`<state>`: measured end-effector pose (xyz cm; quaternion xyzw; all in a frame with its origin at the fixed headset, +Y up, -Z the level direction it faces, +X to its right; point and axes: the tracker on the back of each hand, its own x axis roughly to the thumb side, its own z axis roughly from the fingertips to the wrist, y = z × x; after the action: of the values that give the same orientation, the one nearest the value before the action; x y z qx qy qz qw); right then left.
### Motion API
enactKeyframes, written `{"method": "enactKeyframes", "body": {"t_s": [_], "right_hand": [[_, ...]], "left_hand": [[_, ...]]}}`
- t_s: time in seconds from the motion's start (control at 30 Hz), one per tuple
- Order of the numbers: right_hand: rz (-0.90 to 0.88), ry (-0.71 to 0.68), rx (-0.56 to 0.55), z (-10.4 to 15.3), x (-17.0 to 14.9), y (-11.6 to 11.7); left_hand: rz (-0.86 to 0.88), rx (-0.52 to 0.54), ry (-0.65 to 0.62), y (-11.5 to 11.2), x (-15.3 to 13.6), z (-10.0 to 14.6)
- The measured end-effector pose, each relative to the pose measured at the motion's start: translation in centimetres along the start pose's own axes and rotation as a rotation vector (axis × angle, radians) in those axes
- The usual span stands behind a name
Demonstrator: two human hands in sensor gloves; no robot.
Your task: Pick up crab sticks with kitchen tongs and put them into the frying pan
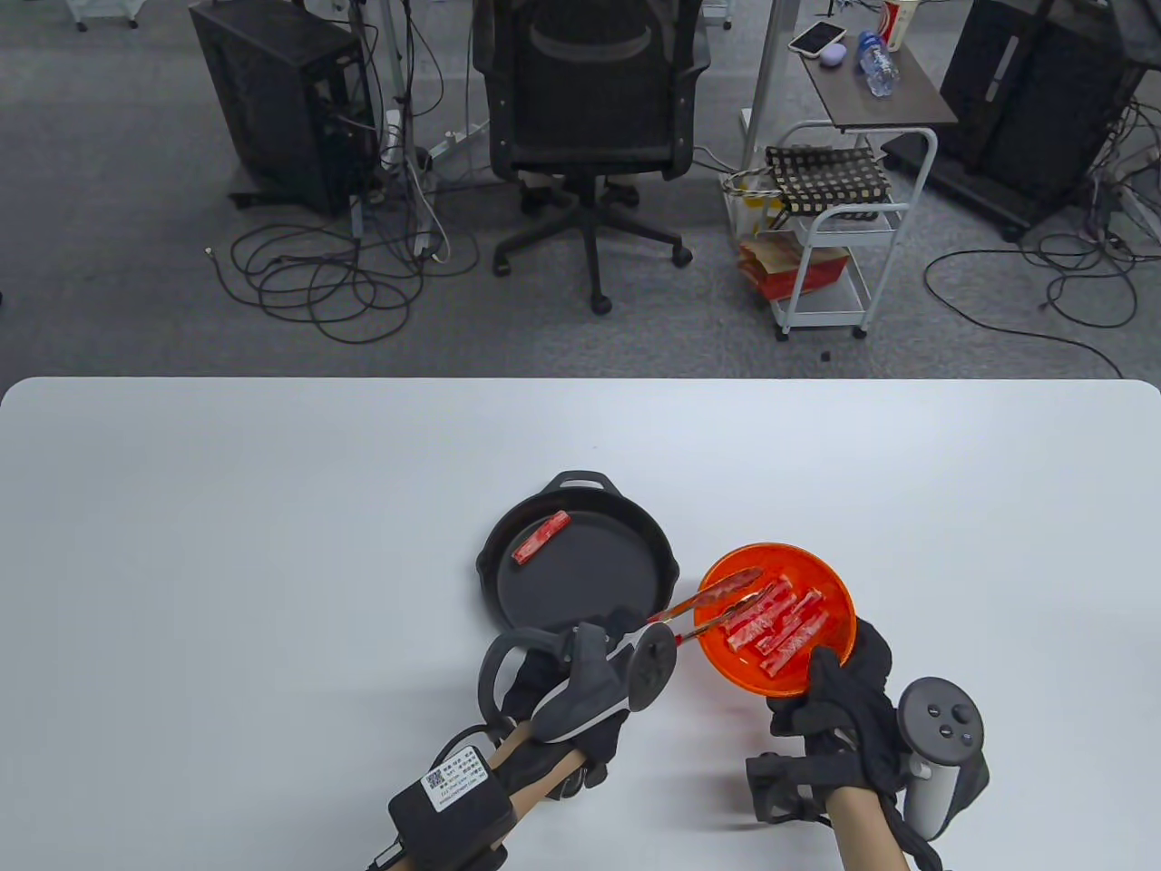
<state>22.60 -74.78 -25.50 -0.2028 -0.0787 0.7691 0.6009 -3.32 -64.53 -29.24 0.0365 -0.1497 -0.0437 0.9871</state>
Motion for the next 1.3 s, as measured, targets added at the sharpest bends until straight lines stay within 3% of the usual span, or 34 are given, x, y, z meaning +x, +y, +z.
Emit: {"method": "enactKeyframes", "body": {"t_s": [0.5, 0.8, 1.03, 1.3], "right_hand": [[0.018, -0.017, -0.003, -0.1, 0.0, 0.1], [0.052, -0.034, -0.010, -0.1, 0.1, 0.2], [0.088, -0.047, 0.000, -0.1, 0.1, 0.6], [0.059, -0.037, 0.024, 0.0, 0.0, 0.8]], "left_hand": [[0.016, -0.040, 0.023, -1.3, 0.6, -0.3], [0.177, -0.109, 0.058, -2.9, -0.2, -0.3], [0.201, -0.044, 0.064, -4.4, -0.7, 0.6], [0.220, 0.022, 0.061, -4.0, -1.7, 1.7]]}}
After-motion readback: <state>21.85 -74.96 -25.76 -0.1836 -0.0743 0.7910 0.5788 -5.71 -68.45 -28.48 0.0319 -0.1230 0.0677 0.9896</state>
